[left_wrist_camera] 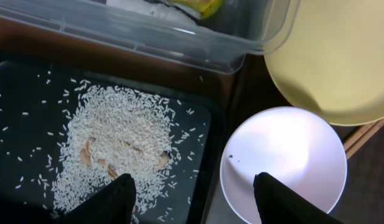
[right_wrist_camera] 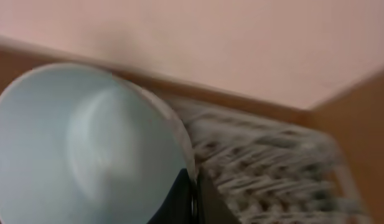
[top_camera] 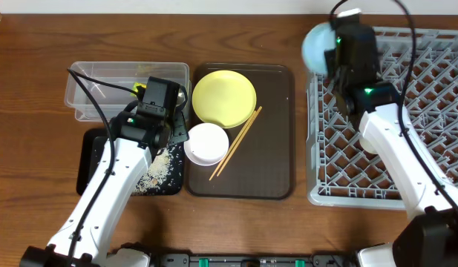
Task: Sort waste into correct bins and load items into the dishwasher rack
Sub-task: 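Carry the light-blue cup into the rack's back corner and release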
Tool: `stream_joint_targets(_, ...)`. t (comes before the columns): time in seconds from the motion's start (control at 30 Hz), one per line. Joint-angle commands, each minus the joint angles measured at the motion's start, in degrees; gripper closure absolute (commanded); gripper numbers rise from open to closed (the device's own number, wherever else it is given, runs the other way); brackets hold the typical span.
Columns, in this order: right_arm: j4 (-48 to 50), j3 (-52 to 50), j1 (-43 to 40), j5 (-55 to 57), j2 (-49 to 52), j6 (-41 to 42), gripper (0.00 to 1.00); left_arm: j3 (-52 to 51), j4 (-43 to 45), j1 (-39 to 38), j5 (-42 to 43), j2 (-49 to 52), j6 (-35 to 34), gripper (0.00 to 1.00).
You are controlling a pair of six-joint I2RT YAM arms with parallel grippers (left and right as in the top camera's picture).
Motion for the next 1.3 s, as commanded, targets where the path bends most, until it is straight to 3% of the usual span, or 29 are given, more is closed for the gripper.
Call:
stream_joint_targets(0.0, 6.1, 0.5, -1.4, 12.7, 1.6, -5.1, 0.99, 0.2, -0.3, 0.1, -0.9, -0.7, -0.3, 0.36)
stream_joint_targets(0.23, 15.4, 0.5, -3.9, 12.7, 8.3, -20.4, 0.99, 0.2, -0.3, 0.1, -0.9, -0.7, -0.3, 0.36)
stream_joint_targets(0.4, 16.8, 0.5, -4.8, 12.2, 14.4, -23.1, 0.99, 0.2, -0.3, 0.1, -0.9, -0.7, -0.3, 0.36)
stream_joint_targets(0.87, 18.4, 0.5, -3.3, 11.8, 18.4, -20.4, 0.99, 0.2, -0.3, 0.1, -0.9, -0.5, -0.3, 0.36)
stream_joint_targets(1.27, 1.2, 0.5, 0.4, 6.8, 16.8, -3.3, 0.99, 0.2, -0.3, 0.1, -0.9, 0.5, -0.3, 0.36)
